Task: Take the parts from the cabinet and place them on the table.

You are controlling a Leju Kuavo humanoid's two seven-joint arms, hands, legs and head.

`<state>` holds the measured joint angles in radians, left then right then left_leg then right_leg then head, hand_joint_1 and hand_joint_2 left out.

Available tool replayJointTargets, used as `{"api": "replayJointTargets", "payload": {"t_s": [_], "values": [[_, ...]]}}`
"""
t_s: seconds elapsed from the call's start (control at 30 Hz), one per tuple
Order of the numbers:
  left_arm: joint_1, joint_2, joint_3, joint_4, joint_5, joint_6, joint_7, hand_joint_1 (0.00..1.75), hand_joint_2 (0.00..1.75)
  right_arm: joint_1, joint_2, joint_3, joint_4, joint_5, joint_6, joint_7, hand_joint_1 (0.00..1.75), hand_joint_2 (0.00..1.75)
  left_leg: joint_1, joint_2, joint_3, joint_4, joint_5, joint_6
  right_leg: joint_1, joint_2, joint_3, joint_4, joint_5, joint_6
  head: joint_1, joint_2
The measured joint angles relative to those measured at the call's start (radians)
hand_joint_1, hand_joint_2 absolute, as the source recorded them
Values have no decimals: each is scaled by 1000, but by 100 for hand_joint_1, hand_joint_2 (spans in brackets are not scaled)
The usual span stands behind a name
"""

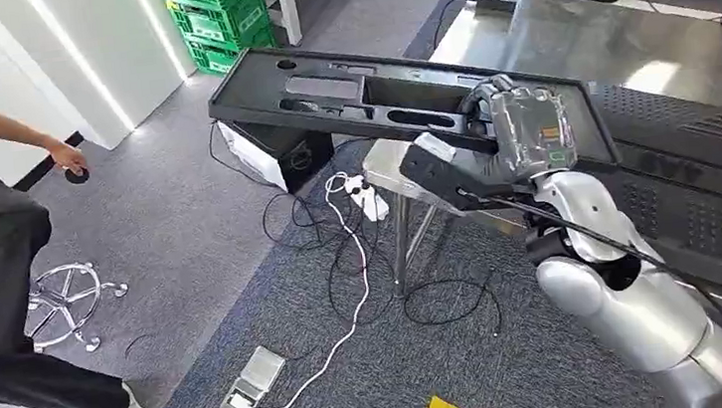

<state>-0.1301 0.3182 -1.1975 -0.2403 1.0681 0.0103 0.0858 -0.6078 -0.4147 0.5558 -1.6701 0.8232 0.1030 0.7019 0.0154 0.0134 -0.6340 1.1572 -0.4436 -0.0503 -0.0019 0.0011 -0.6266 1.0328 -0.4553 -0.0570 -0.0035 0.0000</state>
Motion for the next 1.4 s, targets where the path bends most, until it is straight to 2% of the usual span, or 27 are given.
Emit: {"api": "replayJointTargets", "payload": {"t_s": [0.03, 0.07, 0.13, 0.17, 0.2, 0.27, 0.33, 0.4, 0.47, 0.5, 0.53, 0.6, 0.63, 0.67, 0.7, 0.83, 0.87, 0.9, 0.97, 1.03, 1.1, 1.17, 1.2, 1.27, 1.33, 1.37, 1.4], "values": [[4, 0, 0, 0, 0, 1, 8, 0, 175, 1, 0, 2, 3, -1, -2, 0, 175, 175, 0, -3, -78, 162, -65, -3, 5, 12, -1, 0, -1, -3, -5, 0], [8, 0, 0, 0, 0, 1, 9, 0, 175, 2, 0, 5, 8, -1, -4, 0, 175, 175, 0, -5, -80, 149, -20, 2, 7, 32, 1, 1, -1, -3, -12, 0], [7, 0, 0, 0, 0, 1, 9, 0, 175, 2, 1, 5, 9, -1, -5, 0, 175, 175, -1, -16, -4, -20, 75, 10, 7, 46, 6, 2, -2, -2, -17, 0], [7, 0, 0, 0, 0, 1, 9, 0, 175, 1, 2, 5, 9, -1, -6, 0, 175, 175, 0, -49, 25, -99, 100, 15, 5, 51, 5, 2, -2, 0, -21, 0], [7, 0, 0, 1, 0, 1, 9, 0, 175, -1, 3, 5, 10, -1, -8, 0, 175, 175, 0, -56, 33, -122, 95, 18, 11, 59, -1, 9, -4, 3, -23, 0], [7, 0, 0, 1, 0, 1, 9, 0, 175, -1, 3, 5, 15, -1, -8, 0, 175, 175, -6, -46, 31, -122, 96, 21, 3, 69, -5, 5, 1, 12, -17, 0], [3, 0, 0, 1, -2, 1, 11, 0, 175, -1, 3, 6, 17, 2, -10, 0, 175, 175, -3, -33, 36, -136, 103, 35, 4, 81, -6, 3, 2, 26, -18, 0], [1, 0, 0, 1, -3, 1, 13, 0, 175, -6, 3, 6, 19, 3, -14, 0, 175, 175, -2, -21, 43, -147, 110, 48, 4, 31, -35, 74, -49, 32, -3, 0], [3, 0, 0, 1, -3, 2, 13, 0, 175, -6, 3, 6, 23, 5, -18, 0, 175, 175, -4, -11, 43, -147, 108, 49, -2, 14, -108, 229, -120, 37, 6, 0], [3, 0, 0, 1, -5, 2, 13, 0, 175, -5, 3, 6, 25, 6, -19, 0, 175, 175, -5, -5, 42, -147, 108, 50, -5, 11, -138, 290, -138, 39, 9, 0], [3, 0, 0, 1, -6, 2, 13, 0, 175, -4, 3, 7, 29, 7, -19, 0, 175, 175, -5, 1, 42, -146, 107, 49, -7, 9, -150, 310, -132, 41, 11, 0], [2, 0, 0, 1, -8, 3, 13, 0, 175, -4, 3, 7, 35, 8, -19, 0, 175, 175, -4, 11, 44, -142, 104, 44, -11, 4, -102, 213, -69, 43, 18, 0], [2, 0, 0, 1, -9, 3, 13, 0, 175, -4, 3, 7, 35, 9, -19, 0, 175, 175, -3, 15, 45, -138, 100, 41, -12, -6, -53, 116, -23, 43, 21, 0], [2, 0, 0, 1, -9, 3, 13, 0, 175, -4, 3, 7, 35, 10, -19, 0, 175, 175, -3, 20, 46, -133, 94, 35, -11, -32, -9, 24, 0, 43, 26, 0], [2, 0, 0, 2, -9, 3, 13, 0, 175, -5, 4, 7, 36, 10, -20, 0, 175, 175, -10, 23, 43, -129, 90, 29, 2, -39, -3, 14, -13, 38, 29, 0], [1, 0, 0, 2, -9, 3, 13, 0, 175, -6, 4, 7, 39, 11, -21, 0, 175, 175, -5, 40, 50, -128, 86, 9, 3, -8, -4, 8, -7, 13, 18, 0], [1, 0, 0, 2, -9, 3, 13, 0, 175, -6, 5, 7, 39, 11, -21, 0, 175, 175, 0, 25, 49, -110, 72, 3, -2, -6, 0, 4, -4, 9, 17, 0], [1, 0, 0, 2, -9, 3, 13, 0, 175, -8, 5, 7, 39, 11, -21, 0, 175, 175, 0, 8, 31, -69, 42, 1, -2, -2, 0, 4, -5, 5, 7, 0], [2, 0, 0, 2, -9, 3, 13, 0, 175, -7, 6, 7, 40, 11, -22, 0, 175, 175, 0, -2, -45, 92, -40, -3, 2, 7, 0, 4, -6, -2, -8, 0], [6, 0, 0, 2, -9, 3, 13, 0, 175, -7, 7, 8, 43, 14, -22, 0, 175, 175, -1, -4, -99, 196, -61, -2, 7, 21, 1, 5, -6, -4, -13, 0], [7, 0, 0, 2, -11, 3, 13, 0, 175, -7, 9, 8, 44, 19, -22, 0, 175, 175, -3, -6, -70, 119, 4, 7, 10, 37, 3, 5, -6, -4, -18, 0], [7, 0, 0, 2, -14, 3, 13, 0, 175, -7, 11, 8, 44, 23, -22, 0, 175, 175, -5, -31, 10, -62, 100, 18, 9, 51, 7, 5, -6, -2, -23, 0], [6, 0, 0, 2, -15, 4, 13, 0, 175, -7, 11, 8, 45, 24, -24, 0, 175, 175, -6, -66, 28, -107, 99, 26, 12, 57, 4, 7, -7, 0, -26, 0], [7, 0, 0, 2, -18, 4, 14, 0, 175, -8, 11, 6, 50, 23, -27, 0, 175, 175, -10, -54, 27, -121, 100, 26, 6, 67, -4, 9, -3, 8, -21, 0], [4, 0, 0, 2, -21, 4, 16, 0, 175, -8, 11, 5, 58, 23, -35, -2, 175, 175, -11, -43, 29, -128, 104, 37, 1, 80, -5, 4, 0, 19, -25, 0], [2, 0, 1, 2, -21, 4, 16, 0, 175, -8, 11, 3, 60, 22, -40, -5, 175, 175, -4, -33, 37, -143, 111, 44, 4, 66, -7, 15, -11, 22, -24, 0], [2, 0, 1, 2, -21, 4, 16, 0, 175, -11, 10, 2, 63, 22, -43, -6, 175, 175, -6, -29, 41, -149, 113, 49, 6, 36, -18, 45, -33, 27, -15, 0]]}}
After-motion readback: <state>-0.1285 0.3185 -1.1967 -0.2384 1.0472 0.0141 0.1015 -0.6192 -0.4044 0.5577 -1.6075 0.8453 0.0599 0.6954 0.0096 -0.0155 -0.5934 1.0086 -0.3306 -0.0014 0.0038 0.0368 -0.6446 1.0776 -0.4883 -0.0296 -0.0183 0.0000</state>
